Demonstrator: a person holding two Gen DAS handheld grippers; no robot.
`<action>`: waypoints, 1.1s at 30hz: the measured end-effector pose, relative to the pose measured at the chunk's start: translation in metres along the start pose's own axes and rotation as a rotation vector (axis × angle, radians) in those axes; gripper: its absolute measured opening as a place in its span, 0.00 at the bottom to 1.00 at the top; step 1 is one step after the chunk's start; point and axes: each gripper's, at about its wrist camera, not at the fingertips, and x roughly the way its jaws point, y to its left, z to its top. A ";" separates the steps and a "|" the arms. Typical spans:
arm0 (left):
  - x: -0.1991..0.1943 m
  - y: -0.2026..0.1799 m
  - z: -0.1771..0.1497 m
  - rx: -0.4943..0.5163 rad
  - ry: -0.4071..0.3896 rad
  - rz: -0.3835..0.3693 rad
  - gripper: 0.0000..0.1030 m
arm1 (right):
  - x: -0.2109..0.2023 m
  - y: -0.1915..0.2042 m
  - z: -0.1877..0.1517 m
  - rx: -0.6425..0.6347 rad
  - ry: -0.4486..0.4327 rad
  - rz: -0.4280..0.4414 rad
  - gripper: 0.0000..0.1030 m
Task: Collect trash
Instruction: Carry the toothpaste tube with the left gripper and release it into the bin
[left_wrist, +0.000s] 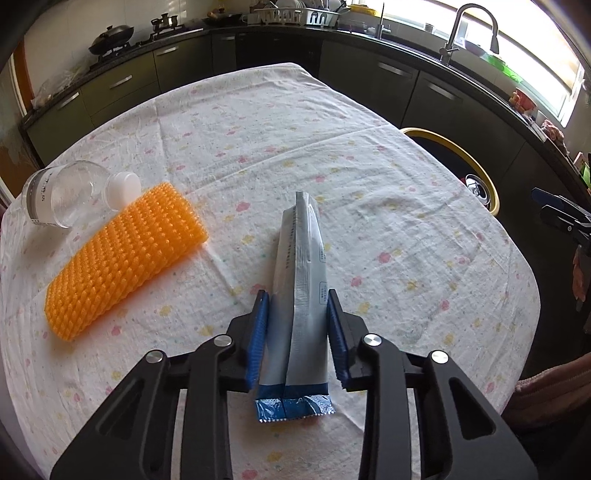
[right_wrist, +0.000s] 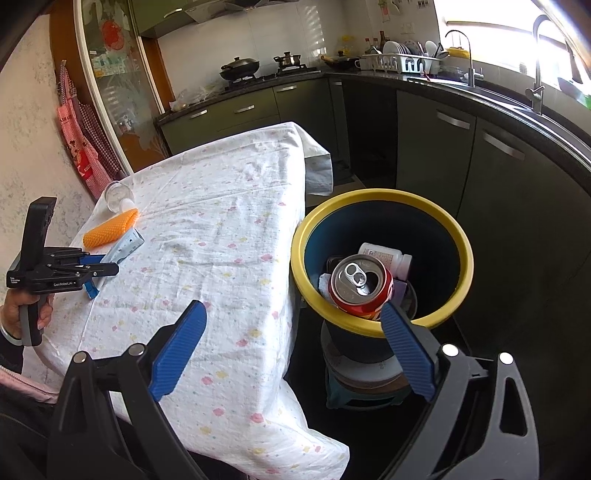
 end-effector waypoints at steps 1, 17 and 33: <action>0.000 0.000 0.000 0.000 0.002 -0.002 0.30 | 0.000 0.000 -0.001 0.001 0.000 0.001 0.88; -0.033 -0.028 0.006 0.056 -0.052 -0.038 0.29 | -0.001 -0.003 -0.004 0.010 -0.007 0.000 0.88; -0.022 -0.136 0.101 0.305 -0.103 -0.204 0.29 | -0.016 -0.045 -0.020 0.114 -0.044 -0.041 0.88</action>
